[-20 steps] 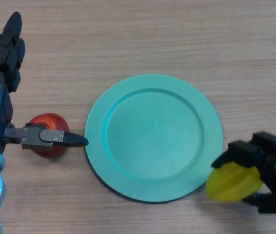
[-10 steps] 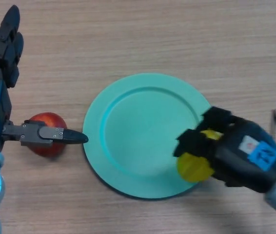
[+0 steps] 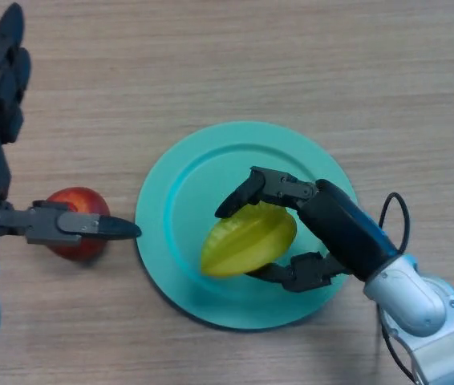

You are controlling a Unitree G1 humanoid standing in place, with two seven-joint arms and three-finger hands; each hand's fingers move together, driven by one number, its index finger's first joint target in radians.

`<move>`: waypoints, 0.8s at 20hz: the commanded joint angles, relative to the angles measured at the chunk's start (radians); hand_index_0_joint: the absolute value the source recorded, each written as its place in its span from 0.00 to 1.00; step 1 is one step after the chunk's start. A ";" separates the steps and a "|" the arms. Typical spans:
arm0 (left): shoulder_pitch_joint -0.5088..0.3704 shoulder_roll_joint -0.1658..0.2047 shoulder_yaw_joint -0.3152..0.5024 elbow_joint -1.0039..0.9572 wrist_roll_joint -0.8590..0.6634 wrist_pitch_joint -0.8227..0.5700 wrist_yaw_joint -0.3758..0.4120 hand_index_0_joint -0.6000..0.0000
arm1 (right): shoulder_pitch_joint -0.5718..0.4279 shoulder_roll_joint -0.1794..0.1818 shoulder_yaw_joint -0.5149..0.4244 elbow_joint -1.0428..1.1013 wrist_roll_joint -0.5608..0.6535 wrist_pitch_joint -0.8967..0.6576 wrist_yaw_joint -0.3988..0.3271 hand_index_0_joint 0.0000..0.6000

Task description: Pick up the yellow starfruit and place it on the plate

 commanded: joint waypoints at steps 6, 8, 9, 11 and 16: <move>-0.012 0.034 0.062 -0.084 -0.004 -0.104 0.020 1.00 | -0.044 0.000 -0.047 0.014 -0.085 -0.083 -0.116 0.67; -0.010 0.032 0.059 -0.082 -0.001 -0.106 0.021 1.00 | -0.045 0.000 -0.051 0.002 -0.090 -0.074 -0.118 0.25; -0.009 0.031 0.055 -0.082 0.003 -0.104 0.019 1.00 | -0.044 0.000 -0.054 -0.032 -0.068 -0.042 -0.113 0.03; -0.010 0.027 0.049 -0.081 0.003 -0.102 0.023 1.00 | -0.042 0.000 -0.051 -0.087 -0.014 0.015 -0.123 0.00; -0.015 0.031 0.055 -0.087 -0.003 -0.096 0.022 1.00 | -0.037 0.000 -0.102 -0.237 0.116 0.145 -0.109 0.00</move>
